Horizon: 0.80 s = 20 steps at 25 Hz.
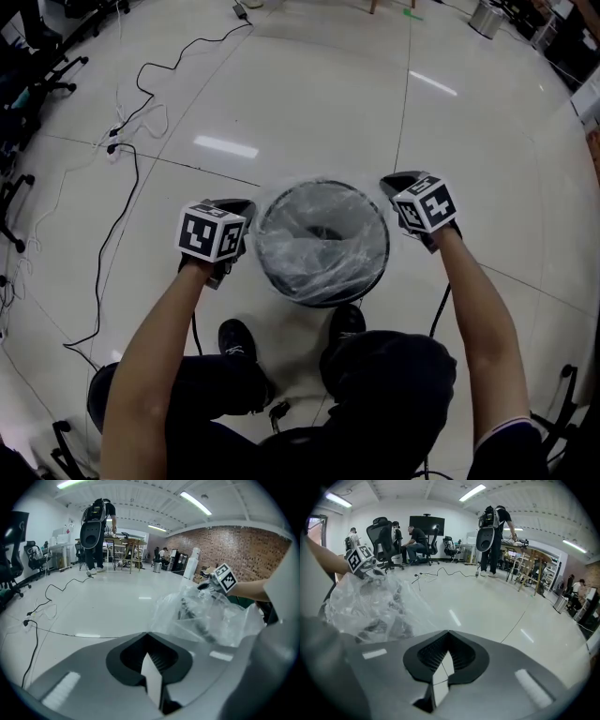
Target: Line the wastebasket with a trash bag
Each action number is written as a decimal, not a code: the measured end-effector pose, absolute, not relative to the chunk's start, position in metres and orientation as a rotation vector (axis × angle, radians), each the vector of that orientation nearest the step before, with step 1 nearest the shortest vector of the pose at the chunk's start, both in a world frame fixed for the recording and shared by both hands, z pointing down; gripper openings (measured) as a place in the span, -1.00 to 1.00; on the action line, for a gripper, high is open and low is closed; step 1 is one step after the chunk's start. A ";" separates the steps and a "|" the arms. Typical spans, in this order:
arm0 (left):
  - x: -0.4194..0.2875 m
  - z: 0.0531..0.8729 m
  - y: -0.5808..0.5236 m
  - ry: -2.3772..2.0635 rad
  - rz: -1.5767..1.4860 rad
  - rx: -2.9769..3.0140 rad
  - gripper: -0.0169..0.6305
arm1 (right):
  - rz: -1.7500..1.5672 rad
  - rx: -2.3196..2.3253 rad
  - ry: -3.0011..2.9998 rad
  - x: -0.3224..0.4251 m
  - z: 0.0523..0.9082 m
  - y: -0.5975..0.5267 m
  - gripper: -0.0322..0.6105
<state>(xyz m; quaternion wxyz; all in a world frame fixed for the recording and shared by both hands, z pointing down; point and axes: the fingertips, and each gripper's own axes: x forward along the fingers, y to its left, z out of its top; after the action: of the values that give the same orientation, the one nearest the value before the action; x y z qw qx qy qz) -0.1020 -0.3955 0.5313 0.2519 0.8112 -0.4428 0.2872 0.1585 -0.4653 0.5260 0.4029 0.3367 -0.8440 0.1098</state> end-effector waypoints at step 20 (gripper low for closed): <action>-0.094 0.579 -0.341 -1.062 0.891 2.137 -0.90 | 0.437 0.792 -2.160 0.167 0.575 -0.398 -0.89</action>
<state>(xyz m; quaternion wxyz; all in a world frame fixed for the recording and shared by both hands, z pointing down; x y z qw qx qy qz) -0.0944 -0.3406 0.5790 0.2926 0.8022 -0.3986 0.3346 0.1671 -0.3984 0.5753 0.3895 0.3116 -0.8495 0.1719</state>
